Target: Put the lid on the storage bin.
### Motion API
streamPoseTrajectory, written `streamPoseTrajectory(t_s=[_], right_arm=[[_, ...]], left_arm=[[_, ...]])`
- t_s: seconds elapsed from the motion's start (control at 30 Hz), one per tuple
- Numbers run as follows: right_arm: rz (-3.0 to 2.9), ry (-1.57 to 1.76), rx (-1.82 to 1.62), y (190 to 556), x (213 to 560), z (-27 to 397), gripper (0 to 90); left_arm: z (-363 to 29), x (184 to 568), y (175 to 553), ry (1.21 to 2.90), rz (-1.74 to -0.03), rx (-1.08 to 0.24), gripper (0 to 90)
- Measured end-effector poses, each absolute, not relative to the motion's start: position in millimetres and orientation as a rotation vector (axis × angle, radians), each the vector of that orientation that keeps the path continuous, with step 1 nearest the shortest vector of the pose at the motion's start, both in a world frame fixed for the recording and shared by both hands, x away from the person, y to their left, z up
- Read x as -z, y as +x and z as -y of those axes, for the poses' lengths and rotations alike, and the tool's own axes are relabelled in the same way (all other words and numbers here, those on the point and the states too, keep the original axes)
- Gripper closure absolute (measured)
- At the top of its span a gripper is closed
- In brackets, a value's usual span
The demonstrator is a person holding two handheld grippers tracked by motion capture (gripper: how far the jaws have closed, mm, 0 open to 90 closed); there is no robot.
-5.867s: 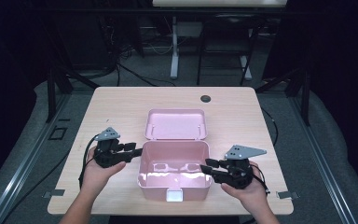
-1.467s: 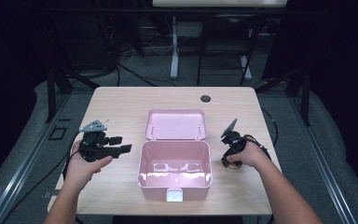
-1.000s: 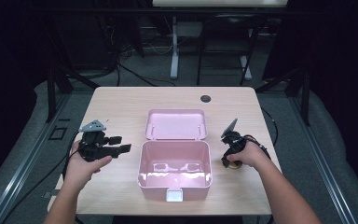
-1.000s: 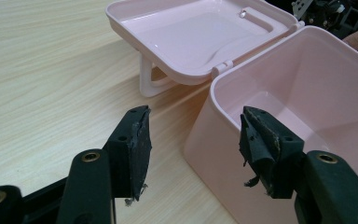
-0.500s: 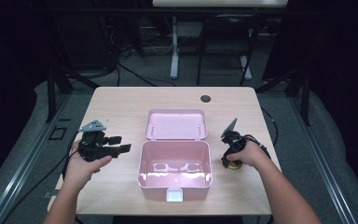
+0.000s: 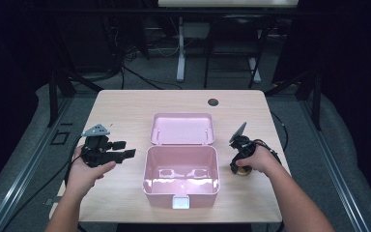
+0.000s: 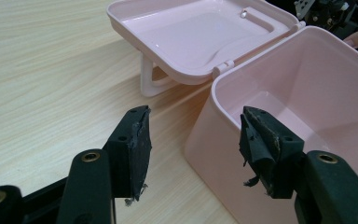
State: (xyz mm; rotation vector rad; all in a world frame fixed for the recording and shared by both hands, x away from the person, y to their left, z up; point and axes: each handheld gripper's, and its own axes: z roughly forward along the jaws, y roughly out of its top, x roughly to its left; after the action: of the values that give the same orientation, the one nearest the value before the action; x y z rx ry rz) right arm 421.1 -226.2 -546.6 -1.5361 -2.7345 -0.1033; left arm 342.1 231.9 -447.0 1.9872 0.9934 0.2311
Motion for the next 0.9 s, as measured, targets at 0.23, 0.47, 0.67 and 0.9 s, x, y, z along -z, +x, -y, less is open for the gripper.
streamPoseTrajectory(t_s=[0.23,0.47,0.67,0.9], right_arm=[[2.774,-1.504,0.099,419,535,221,19.5],[2.827,-1.461,0.123,414,516,213,19.5],[2.851,-1.431,0.109,412,500,208,19.5],[2.879,-1.403,0.097,410,486,204,19.5]], left_arm=[[-231,447,342,1.986,-0.997,-0.227,43.0],[-232,447,341,1.982,-0.993,-0.229,43.0],[-233,446,342,1.983,-0.995,-0.224,43.0],[-234,446,342,1.978,-0.999,-0.225,43.0]])
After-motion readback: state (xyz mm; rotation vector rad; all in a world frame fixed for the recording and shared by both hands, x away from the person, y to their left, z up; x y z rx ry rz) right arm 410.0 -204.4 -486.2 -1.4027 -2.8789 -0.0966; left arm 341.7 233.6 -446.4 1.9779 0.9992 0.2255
